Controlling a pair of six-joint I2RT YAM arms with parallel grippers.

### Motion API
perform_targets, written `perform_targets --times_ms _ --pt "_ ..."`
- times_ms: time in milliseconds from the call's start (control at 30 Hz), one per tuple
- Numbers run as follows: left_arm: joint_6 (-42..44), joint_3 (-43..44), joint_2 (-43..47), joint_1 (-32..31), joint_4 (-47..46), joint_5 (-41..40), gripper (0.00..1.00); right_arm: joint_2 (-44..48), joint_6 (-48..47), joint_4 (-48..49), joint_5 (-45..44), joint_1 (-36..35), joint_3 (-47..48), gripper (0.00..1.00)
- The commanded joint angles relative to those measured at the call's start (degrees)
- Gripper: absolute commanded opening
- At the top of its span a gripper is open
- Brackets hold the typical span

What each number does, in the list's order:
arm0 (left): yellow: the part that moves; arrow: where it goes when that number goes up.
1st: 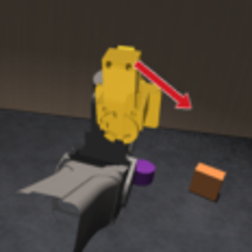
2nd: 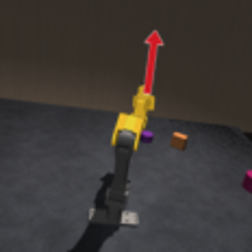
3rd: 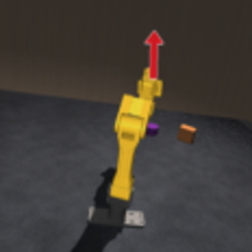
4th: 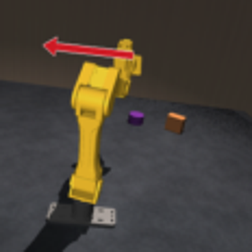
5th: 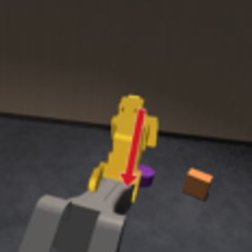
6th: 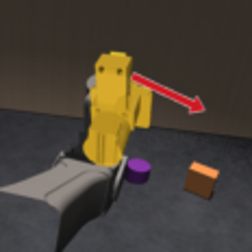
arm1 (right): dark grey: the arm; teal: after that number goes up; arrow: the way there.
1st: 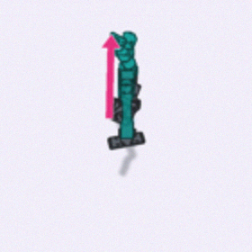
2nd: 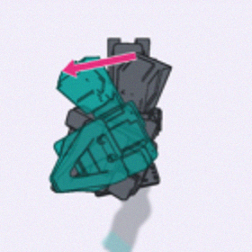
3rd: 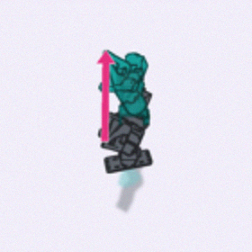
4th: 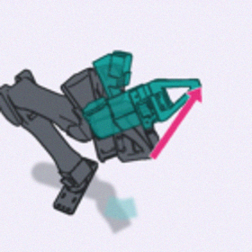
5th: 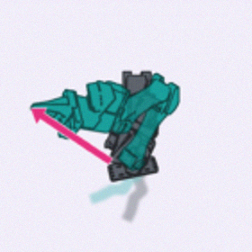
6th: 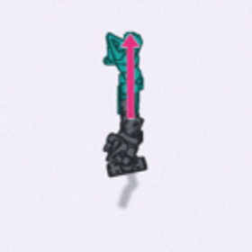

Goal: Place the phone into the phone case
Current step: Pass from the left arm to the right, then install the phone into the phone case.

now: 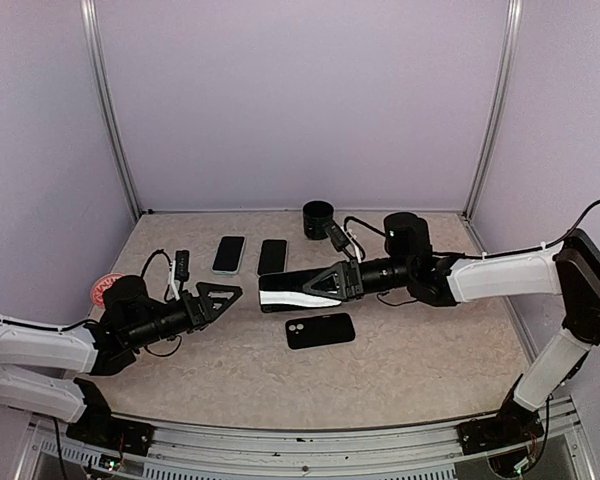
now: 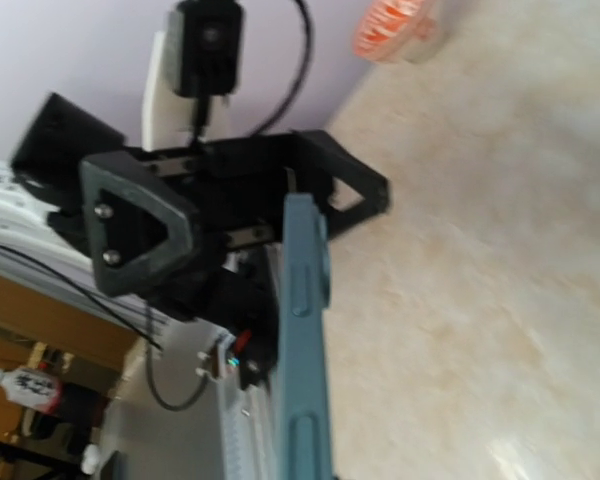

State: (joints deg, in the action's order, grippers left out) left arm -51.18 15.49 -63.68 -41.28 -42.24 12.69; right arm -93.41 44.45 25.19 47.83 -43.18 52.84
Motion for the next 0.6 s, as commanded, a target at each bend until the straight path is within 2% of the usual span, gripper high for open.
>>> perform_targets --times_ms 0,167,267,433,500,567 --pt "0.7 1.0 -2.2 0.2 1.4 -0.6 0.99 2.5 -4.5 -11.3 -1.0 2.3 1.8 0.00" --pt "0.1 2.1 -6.5 0.1 0.4 0.2 0.99 0.6 -3.4 -13.4 3.8 4.2 1.5 0.00" --pt "0.0 3.3 -9.1 0.0 1.0 0.5 0.99 -0.7 -3.6 -15.2 3.6 4.5 1.6 0.00" --pt "-0.8 4.2 -12.9 0.0 -0.8 0.6 0.99 -6.6 -3.7 -24.5 4.8 5.9 6.1 0.00" --pt "-1.4 5.0 -15.1 -0.1 -1.0 0.9 0.99 -10.3 -1.1 -24.1 9.8 7.0 6.5 0.00" --pt "-1.9 5.8 -16.9 -0.2 -1.1 1.1 0.99 -12.1 -0.7 -23.2 9.9 7.1 6.4 0.00"
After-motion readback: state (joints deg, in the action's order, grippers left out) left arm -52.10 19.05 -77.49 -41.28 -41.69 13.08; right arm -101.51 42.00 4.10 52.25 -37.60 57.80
